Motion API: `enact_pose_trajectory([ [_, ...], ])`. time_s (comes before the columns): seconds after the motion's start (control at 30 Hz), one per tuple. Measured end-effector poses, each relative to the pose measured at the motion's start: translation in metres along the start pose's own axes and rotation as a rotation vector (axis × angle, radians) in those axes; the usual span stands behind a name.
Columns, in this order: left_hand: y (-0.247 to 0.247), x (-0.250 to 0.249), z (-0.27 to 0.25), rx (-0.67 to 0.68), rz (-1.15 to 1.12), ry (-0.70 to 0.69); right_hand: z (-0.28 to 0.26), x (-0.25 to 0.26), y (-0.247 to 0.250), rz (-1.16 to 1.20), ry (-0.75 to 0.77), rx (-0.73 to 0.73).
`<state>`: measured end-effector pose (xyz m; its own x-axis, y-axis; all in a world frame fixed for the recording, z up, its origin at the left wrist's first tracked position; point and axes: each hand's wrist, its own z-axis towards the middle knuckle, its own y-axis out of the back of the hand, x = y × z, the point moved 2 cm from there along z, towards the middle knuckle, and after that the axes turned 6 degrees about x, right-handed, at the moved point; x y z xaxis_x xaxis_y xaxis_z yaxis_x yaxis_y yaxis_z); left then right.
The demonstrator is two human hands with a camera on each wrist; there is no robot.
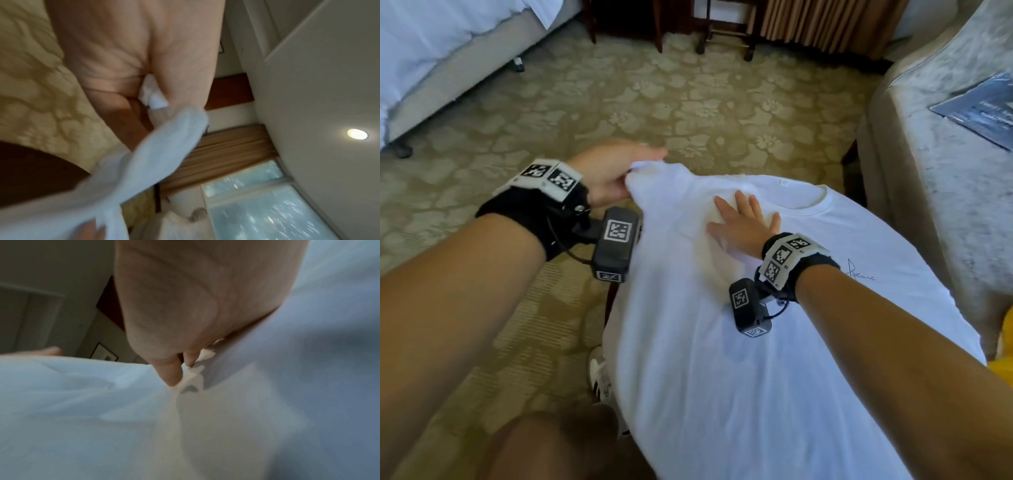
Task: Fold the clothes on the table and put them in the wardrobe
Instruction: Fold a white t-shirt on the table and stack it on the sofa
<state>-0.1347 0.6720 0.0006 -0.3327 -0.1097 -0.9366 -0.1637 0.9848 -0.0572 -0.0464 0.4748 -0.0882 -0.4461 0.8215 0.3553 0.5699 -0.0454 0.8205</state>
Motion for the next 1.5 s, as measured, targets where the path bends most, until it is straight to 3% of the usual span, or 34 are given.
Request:
enact_pose_trajectory([
  [0.03, -0.018, -0.013, 0.001, 0.005, 0.01, -0.045, -0.002, -0.002, 0.007, 0.185, 0.037, -0.035],
  [0.13, -0.085, -0.037, 0.0, 0.136, 0.072, -0.028, -0.02, -0.027, 0.028, 1.13, 0.04, -0.199],
  [0.2, -0.121, -0.036, 0.0, 0.272, 0.123, 0.09, -0.041, -0.051, 0.041, 1.429, -0.058, -0.249],
  [0.27, -0.135, -0.024, 0.001, 0.292, 0.13, 0.169, -0.059, -0.074, 0.05, 1.553, -0.104, -0.168],
  [0.37, -0.12, -0.004, 0.004, 0.14, 0.149, 0.184, -0.079, -0.089, 0.052, 1.455, -0.131, -0.016],
  [0.47, -0.094, 0.016, -0.004, -0.054, 0.384, 0.201, -0.073, -0.093, 0.037, 1.134, -0.281, -0.116],
  [0.6, -0.081, 0.037, -0.018, -0.067, 0.535, 0.217, -0.06, -0.08, 0.03, 0.801, -0.338, -0.297],
  [0.77, -0.085, 0.043, 0.009, -0.159, 0.716, -0.035, -0.072, -0.056, 0.05, 1.07, 0.0, -0.574],
  [0.83, -0.087, 0.036, 0.029, -0.213, 0.808, -0.14, -0.079, -0.055, 0.06, 1.213, 0.127, -0.569],
  [0.9, -0.086, 0.03, 0.054, -0.264, 0.891, -0.167, -0.082, -0.063, 0.063, 1.288, 0.12, -0.493],
  [1.0, -0.078, 0.033, 0.094, -0.216, 0.959, -0.07, -0.076, -0.089, 0.052, 1.23, -0.1, -0.365],
  [1.1, -0.07, 0.032, 0.117, -0.214, 0.931, -0.102, -0.069, -0.111, 0.038, 1.109, -0.259, -0.277],
  [1.33, -0.057, 0.029, 0.128, -0.249, 0.532, -0.17, -0.063, -0.111, 0.035, 1.173, -0.326, -0.312],
  [1.5, -0.074, -0.011, 0.116, -0.034, 0.467, -0.303, -0.064, -0.112, 0.037, 1.216, -0.335, -0.293],
])
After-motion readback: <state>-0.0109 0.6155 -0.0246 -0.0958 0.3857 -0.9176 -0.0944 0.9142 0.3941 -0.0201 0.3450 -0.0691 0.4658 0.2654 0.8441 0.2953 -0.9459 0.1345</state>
